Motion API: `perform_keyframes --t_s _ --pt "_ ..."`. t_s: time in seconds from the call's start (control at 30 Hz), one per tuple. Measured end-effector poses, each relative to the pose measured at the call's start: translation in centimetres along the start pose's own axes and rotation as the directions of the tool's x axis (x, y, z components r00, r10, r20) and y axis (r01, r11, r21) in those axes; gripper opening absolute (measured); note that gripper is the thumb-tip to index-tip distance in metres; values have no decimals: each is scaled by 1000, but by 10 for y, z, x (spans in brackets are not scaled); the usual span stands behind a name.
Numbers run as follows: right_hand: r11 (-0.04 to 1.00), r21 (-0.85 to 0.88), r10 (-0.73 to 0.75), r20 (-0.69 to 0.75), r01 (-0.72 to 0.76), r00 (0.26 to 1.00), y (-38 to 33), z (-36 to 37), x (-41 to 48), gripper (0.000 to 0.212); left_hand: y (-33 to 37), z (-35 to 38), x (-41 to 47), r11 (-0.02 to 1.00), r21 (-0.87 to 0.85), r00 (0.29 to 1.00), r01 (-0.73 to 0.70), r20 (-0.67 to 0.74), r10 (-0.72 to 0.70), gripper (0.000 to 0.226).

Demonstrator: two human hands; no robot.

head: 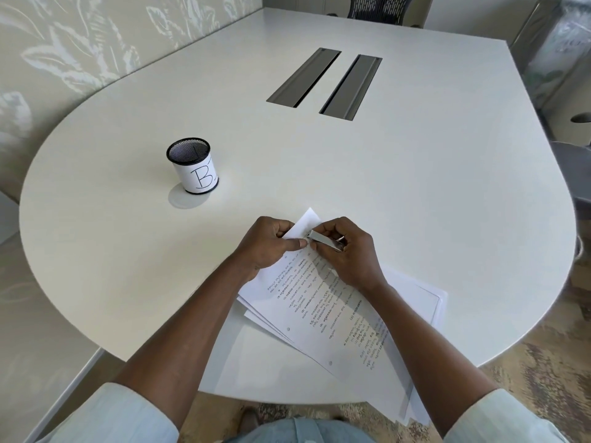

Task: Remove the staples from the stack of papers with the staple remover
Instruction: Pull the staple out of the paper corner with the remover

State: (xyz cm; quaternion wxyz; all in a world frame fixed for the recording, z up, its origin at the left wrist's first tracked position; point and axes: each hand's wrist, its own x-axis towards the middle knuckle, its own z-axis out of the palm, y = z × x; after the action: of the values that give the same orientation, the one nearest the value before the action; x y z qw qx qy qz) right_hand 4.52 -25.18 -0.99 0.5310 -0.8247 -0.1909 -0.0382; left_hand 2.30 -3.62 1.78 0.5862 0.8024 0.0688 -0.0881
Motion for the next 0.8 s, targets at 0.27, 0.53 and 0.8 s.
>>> perform_keyframes --t_s 0.27,0.53,0.8 --pt "999 -39 -24 13 25 1000 2 1 3 15 -5 2 1 1000 18 999 -18 -32 18 12" --pt "996 -92 -6 20 8 1000 2 2 7 16 -7 4 0 1000 19 999 -22 -46 23 10" --pt "998 3 67 20 -67 998 2 1 8 14 -11 7 1 999 32 997 -35 -72 37 5"
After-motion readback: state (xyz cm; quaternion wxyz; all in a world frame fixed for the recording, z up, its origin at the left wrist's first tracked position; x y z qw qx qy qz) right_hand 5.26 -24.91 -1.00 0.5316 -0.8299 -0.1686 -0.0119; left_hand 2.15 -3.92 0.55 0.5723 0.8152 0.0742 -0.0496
